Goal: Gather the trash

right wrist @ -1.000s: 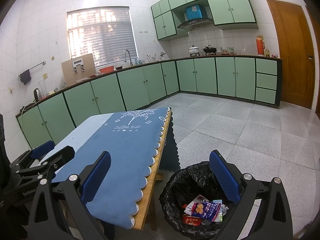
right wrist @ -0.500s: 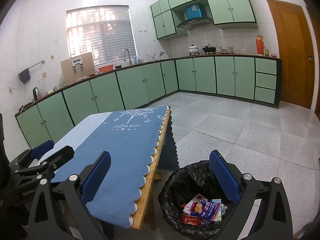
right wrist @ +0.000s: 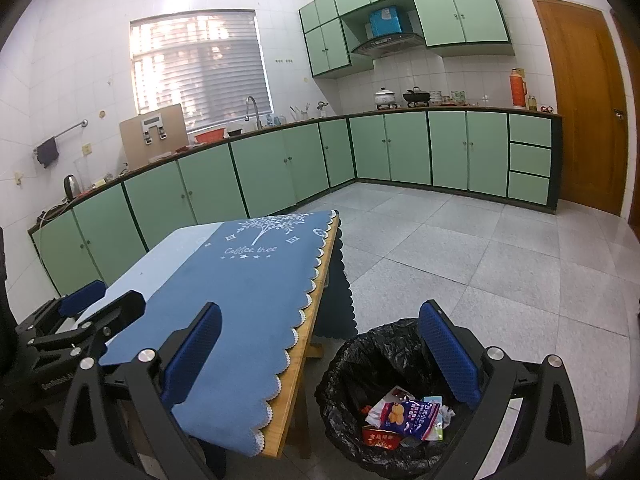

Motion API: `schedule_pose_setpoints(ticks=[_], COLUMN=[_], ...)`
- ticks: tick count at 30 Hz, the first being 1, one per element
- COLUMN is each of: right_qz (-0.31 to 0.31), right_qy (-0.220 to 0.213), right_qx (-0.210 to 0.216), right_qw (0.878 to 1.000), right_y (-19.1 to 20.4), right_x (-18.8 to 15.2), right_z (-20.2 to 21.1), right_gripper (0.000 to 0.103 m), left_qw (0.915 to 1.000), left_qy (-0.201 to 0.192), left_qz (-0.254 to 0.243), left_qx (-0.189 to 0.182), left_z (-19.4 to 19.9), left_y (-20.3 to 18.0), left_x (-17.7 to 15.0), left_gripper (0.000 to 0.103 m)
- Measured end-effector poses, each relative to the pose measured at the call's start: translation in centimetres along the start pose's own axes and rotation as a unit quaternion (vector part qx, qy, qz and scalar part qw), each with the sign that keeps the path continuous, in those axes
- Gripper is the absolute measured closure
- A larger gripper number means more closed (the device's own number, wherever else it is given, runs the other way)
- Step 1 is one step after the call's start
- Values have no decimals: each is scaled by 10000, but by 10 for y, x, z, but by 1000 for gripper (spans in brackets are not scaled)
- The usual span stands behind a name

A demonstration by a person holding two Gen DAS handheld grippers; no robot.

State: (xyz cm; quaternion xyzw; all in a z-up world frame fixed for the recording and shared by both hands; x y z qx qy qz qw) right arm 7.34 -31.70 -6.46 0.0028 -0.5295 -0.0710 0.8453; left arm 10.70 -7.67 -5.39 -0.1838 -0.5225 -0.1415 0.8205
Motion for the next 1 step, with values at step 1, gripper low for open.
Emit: schedule_pose_setpoints(ticks=[1], right_qz=[-2], right_qy=[3], right_qx=[2], right_qw=[10000], right_y=[0], right_x=[0], right_z=[0], right_gripper=[6], left_qw=[10000], left_qy=[-3], left_qz=[4], left_qx=[8], left_z=[0], left_y=[0], left_x=[0], left_gripper=[9])
Point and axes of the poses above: each gripper's, at about its wrist camera, not at the fingertips, and z roughly against the way its jaws point, y to its left, x to its top, the point moved 8 cm from there along -z, roughly the way its jaws point, and after that the axes turned 13 degrees about -x, right-handed, at the moved point
